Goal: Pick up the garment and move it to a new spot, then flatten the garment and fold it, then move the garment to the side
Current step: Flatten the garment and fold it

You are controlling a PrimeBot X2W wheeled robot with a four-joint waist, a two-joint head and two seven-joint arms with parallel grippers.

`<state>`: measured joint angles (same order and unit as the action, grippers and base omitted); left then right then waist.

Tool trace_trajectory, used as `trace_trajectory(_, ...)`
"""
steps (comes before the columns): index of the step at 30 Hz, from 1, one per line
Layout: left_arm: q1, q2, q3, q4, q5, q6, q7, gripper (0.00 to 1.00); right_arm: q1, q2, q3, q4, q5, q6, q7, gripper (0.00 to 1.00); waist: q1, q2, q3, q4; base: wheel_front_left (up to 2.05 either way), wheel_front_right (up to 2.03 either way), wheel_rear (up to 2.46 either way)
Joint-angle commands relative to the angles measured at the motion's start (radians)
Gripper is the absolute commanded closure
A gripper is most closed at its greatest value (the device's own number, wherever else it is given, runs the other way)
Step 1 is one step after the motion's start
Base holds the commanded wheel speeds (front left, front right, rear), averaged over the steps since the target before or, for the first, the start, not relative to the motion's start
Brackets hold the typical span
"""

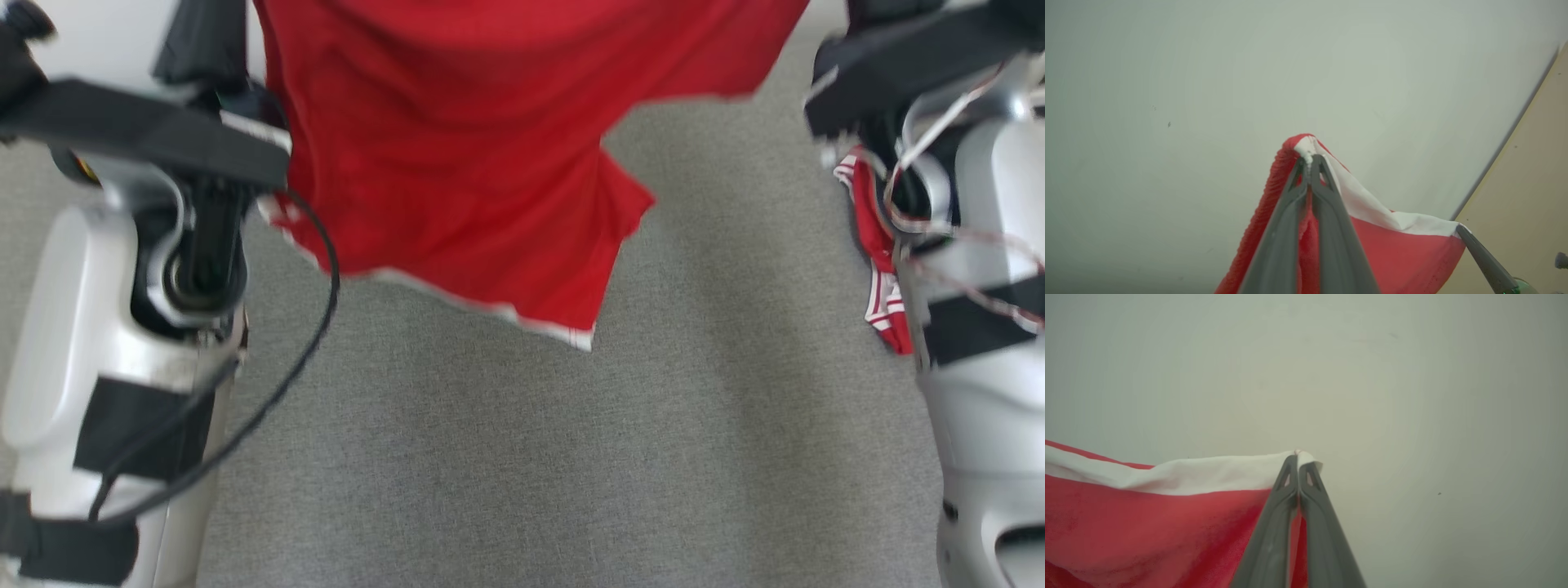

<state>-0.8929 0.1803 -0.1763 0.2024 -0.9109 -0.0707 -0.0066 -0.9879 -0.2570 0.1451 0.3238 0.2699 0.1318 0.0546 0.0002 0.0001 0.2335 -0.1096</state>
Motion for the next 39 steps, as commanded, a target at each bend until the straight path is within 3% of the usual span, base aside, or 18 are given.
trace_trajectory(1,-0.041,-0.007,0.006,0.035,0.028,-0.003,-0.042,1.00,-0.046,0.014,-0.001,0.035,-0.027,-0.002,-0.042,1.00,-0.0002,-0.0001,0.026,-0.003,0.00,0.00,0.00)
trace_trajectory(7,-0.163,-0.011,0.007,0.161,0.142,-0.004,-0.214,1.00,-0.178,0.056,-0.065,0.182,-0.155,-0.002,-0.233,1.00,-0.0002,-0.0001,0.042,-0.006,0.00,0.00,0.00)
trace_trajectory(15,-0.144,-0.064,0.033,0.239,0.224,-0.027,-0.259,1.00,-0.189,0.076,-0.064,0.297,-0.283,-0.002,-0.307,1.00,-0.0002,-0.0001,0.080,-0.012,0.00,0.00,0.00)
trace_trajectory(20,-0.074,-0.091,0.034,0.266,0.247,-0.054,-0.258,1.00,-0.143,0.051,0.001,0.375,-0.267,-0.002,-0.314,1.00,-0.0002,-0.0001,0.103,-0.007,0.00,0.00,0.00)
trace_trajectory(24,-0.001,-0.105,0.030,0.246,0.234,-0.061,-0.258,1.00,-0.092,0.026,0.097,0.405,-0.180,-0.002,-0.288,1.00,-0.0002,-0.0001,0.096,0.001,0.00,0.00,0.00)
trace_trajectory(28,0.102,-0.113,-0.011,0.188,0.195,-0.063,-0.258,1.00,-0.014,-0.034,0.197,0.362,-0.058,-0.002,-0.215,1.00,-0.0002,-0.0001,0.059,0.012,0.00,0.00,0.00)
trace_trajectory(32,0.215,-0.081,-0.079,0.150,0.149,-0.059,-0.249,1.00,0.088,-0.124,0.281,0.250,0.061,-0.002,-0.114,1.00,-0.0002,-0.0001,0.017,0.019,0.00,0.00,0.00)
trace_trajectory(39,0.427,0.007,-0.175,0.029,0.025,-0.060,-0.143,1.00,0.338,-0.279,0.222,-0.021,0.201,-0.002,0.064,1.00,-0.0002,-0.0001,-0.050,0.025,0.00,0.00,0.00)
